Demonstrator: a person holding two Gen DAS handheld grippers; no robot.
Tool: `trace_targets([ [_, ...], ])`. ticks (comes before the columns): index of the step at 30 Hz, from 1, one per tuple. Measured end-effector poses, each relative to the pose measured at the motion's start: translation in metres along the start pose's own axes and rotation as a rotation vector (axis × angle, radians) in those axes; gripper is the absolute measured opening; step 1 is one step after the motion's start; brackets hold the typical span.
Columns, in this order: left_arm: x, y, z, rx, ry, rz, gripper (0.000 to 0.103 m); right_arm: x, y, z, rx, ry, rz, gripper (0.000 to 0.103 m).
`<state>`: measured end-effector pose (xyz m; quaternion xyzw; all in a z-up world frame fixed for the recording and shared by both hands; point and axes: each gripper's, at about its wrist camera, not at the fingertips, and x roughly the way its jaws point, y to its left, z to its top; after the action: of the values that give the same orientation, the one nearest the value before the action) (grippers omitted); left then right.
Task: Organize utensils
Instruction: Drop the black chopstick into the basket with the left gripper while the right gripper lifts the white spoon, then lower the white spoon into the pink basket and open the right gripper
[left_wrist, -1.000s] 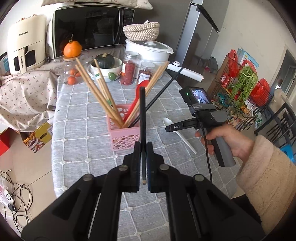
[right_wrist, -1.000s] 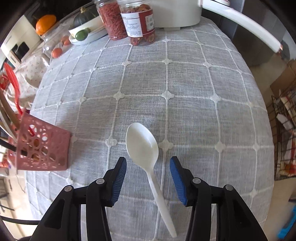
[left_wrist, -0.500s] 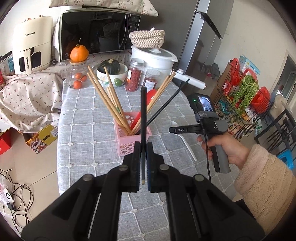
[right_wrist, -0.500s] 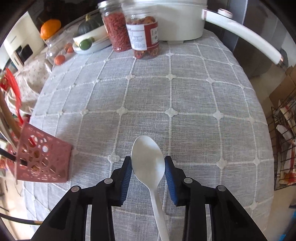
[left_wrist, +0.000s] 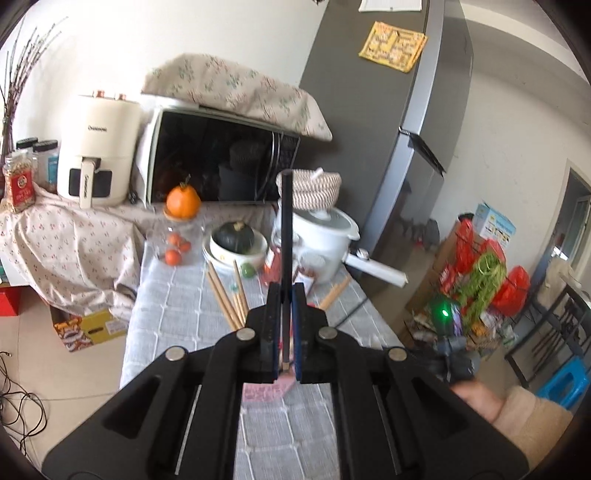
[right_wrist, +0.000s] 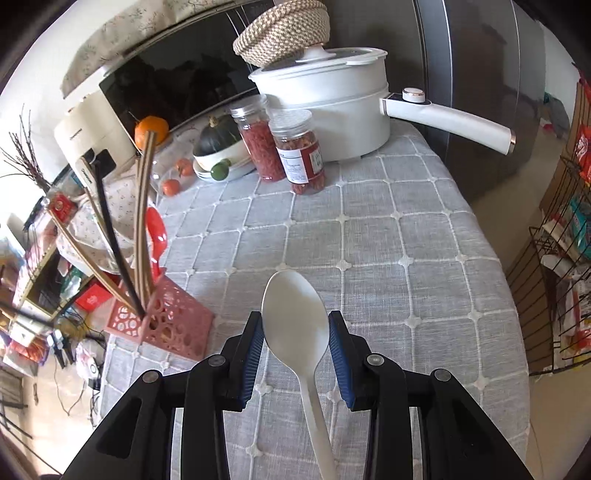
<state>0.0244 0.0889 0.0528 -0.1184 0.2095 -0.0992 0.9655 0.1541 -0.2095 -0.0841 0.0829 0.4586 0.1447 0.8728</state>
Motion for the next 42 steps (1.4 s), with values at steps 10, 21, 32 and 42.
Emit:
trace_targets([
  [10, 0.055, -0.005, -0.005, -0.006, 0.031, 0.096, 0.006, -0.006, -0.006, -0.001, 0.028, -0.003, 0.039, 0.036],
  [21, 0.093, 0.003, -0.011, -0.04, 0.132, 0.12, 0.006, -0.012, -0.006, -0.003, 0.03, -0.008, 0.07, 0.036],
  [32, 0.125, 0.011, -0.026, -0.083, 0.24, 0.141, 0.007, -0.021, 0.0, -0.003, 0.027, -0.045, 0.095, 0.036],
  [42, 0.084, 0.003, -0.016, -0.039, 0.227, 0.155, 0.063, -0.065, 0.021, -0.001, 0.08, -0.172, 0.177, 0.036],
])
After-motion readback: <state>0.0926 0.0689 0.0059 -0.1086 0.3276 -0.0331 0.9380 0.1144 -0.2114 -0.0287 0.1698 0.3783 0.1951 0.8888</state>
